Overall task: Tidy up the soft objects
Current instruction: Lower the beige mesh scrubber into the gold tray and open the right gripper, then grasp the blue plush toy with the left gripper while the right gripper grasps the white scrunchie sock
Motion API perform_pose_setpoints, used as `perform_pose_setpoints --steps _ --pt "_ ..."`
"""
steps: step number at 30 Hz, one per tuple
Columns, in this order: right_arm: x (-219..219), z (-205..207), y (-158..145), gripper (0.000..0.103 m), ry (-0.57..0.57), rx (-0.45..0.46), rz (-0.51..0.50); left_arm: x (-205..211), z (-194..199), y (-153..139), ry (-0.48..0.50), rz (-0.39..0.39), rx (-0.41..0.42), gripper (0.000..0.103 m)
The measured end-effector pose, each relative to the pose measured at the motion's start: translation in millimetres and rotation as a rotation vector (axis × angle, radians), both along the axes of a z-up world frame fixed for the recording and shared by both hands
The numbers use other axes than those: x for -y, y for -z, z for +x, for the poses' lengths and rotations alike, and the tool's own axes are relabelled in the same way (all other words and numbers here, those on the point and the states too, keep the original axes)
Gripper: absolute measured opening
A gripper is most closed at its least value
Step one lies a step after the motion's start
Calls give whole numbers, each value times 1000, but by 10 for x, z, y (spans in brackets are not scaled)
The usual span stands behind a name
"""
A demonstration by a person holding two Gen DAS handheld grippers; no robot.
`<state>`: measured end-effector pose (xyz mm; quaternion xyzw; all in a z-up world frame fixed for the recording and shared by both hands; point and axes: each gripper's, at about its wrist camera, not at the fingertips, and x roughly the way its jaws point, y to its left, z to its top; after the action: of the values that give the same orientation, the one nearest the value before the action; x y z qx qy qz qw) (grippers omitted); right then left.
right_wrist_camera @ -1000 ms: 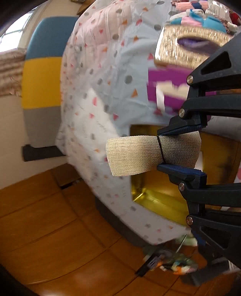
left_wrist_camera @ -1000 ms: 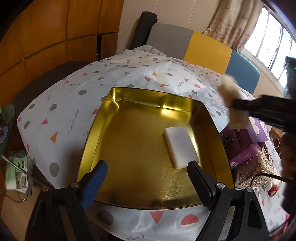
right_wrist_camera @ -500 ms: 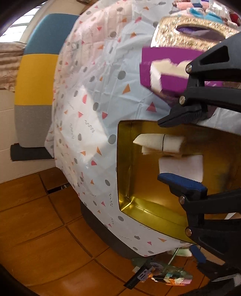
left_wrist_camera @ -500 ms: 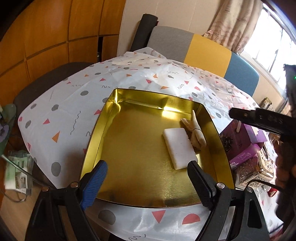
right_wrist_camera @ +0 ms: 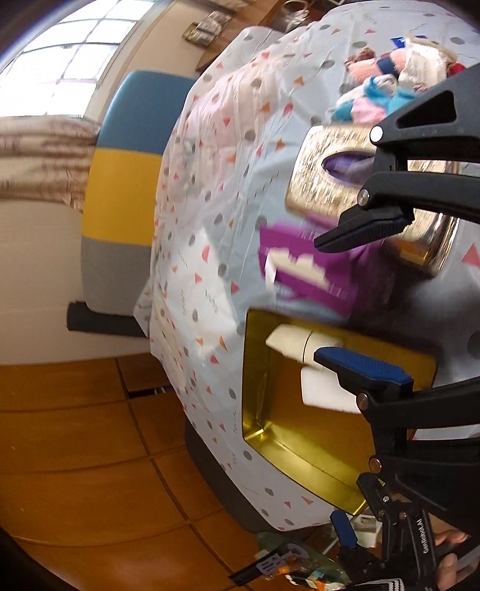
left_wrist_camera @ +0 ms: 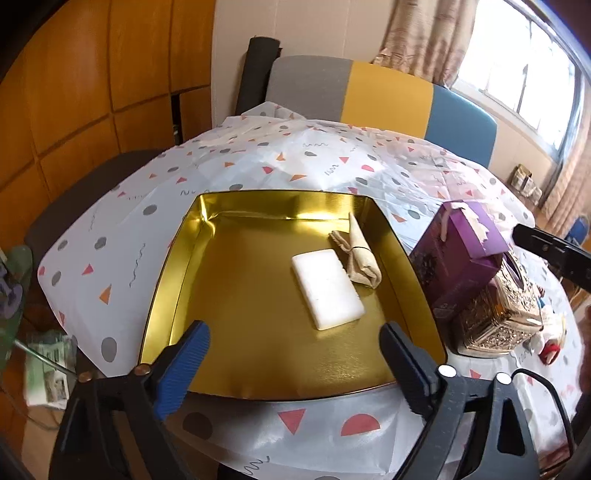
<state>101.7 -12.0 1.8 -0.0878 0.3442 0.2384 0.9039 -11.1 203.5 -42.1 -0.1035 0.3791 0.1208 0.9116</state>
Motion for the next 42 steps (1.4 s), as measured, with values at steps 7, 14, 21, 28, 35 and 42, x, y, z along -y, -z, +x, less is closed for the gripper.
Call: perform_pose_setpoints --steps 7,14,21,28,35,42 --pt "643 -7 -112 54 116 46 20 234 -7 -81 56 48 16 100" --pt "1485 149 -105 57 309 71 -26 486 -25 -156 146 85 61 102" --pt "2661 502 267 58 621 -17 -10 823 30 -234 312 74 66 102" --pt "3507 451 622 58 862 -137 228 1412 268 -441 477 122 76 96" --pt "3592 401 641 58 854 -192 343 2320 695 -635 720 152 67 81" --pt "3696 383 666 58 871 -219 411 3254 1179 -396 900 203 -92 66"
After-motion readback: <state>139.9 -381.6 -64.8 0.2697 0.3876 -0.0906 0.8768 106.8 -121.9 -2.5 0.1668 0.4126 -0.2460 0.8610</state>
